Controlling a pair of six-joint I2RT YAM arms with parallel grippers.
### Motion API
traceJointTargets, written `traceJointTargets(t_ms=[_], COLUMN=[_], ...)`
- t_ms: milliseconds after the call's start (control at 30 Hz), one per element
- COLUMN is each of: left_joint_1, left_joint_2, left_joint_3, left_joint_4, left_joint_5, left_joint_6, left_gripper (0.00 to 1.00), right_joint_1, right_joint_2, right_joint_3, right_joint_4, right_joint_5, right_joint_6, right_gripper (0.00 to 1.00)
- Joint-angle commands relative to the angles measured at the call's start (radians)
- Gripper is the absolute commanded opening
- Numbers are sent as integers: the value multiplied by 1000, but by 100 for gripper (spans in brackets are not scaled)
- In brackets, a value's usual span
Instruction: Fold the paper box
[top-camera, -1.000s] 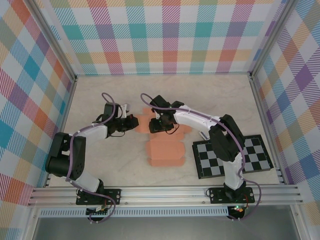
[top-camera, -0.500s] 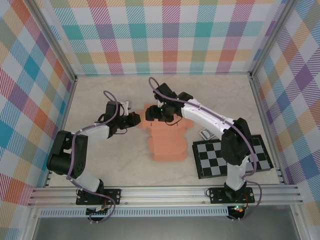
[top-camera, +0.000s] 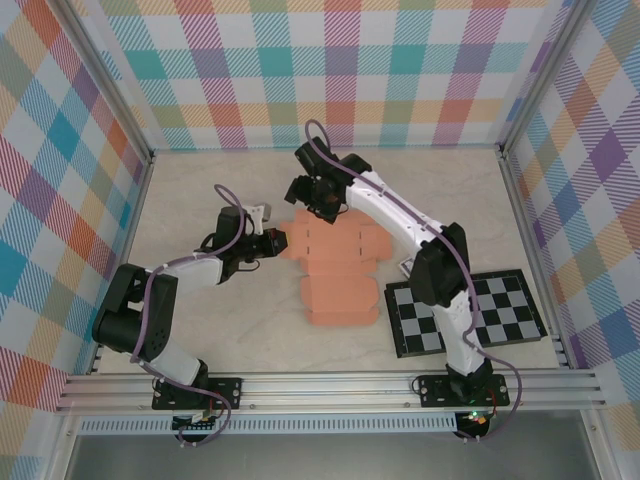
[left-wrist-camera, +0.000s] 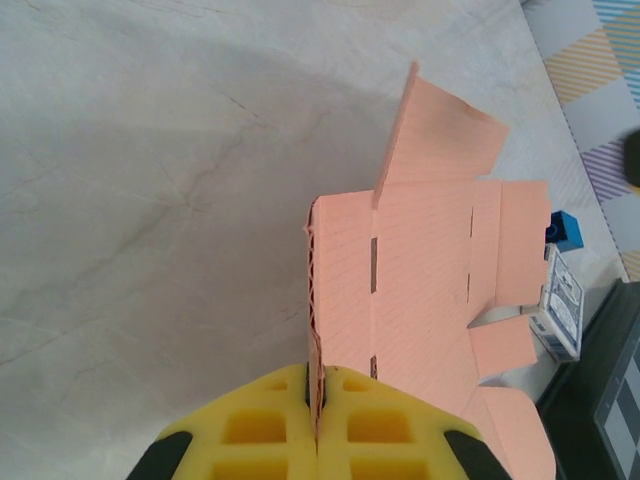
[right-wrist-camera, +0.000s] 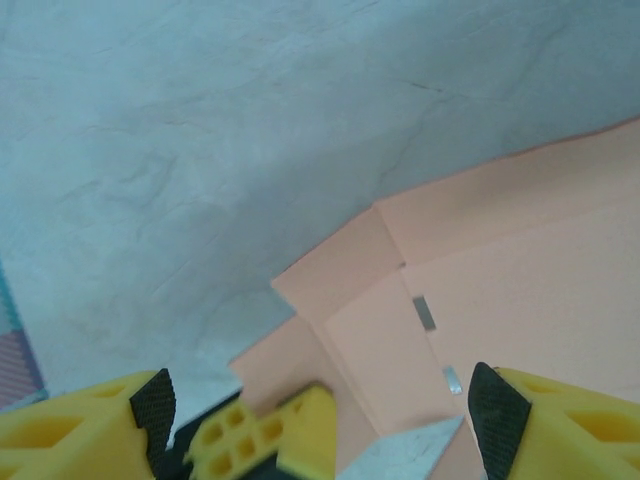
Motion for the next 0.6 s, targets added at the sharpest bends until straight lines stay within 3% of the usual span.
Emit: traceJointTargets(t_ms=[0,133,567], left_joint_1=[-15,-20,-22], left_joint_2=[-44,-52,-66], left_joint_3=[-13,-27,-48], left_joint_4=[56,77,89], left_joint_5=[-20,-35,-125], left_joint_6=[44,45,44], left_gripper=[0,0,0], right_joint_1=[3,3,2], right_joint_2=[65,107,67], right_joint_3=[118,153,106], right_joint_4=[-136,-137,-153], right_joint_5=[75,68,71], right_joint_6=[35,49,-39], right_gripper=[79,76,48])
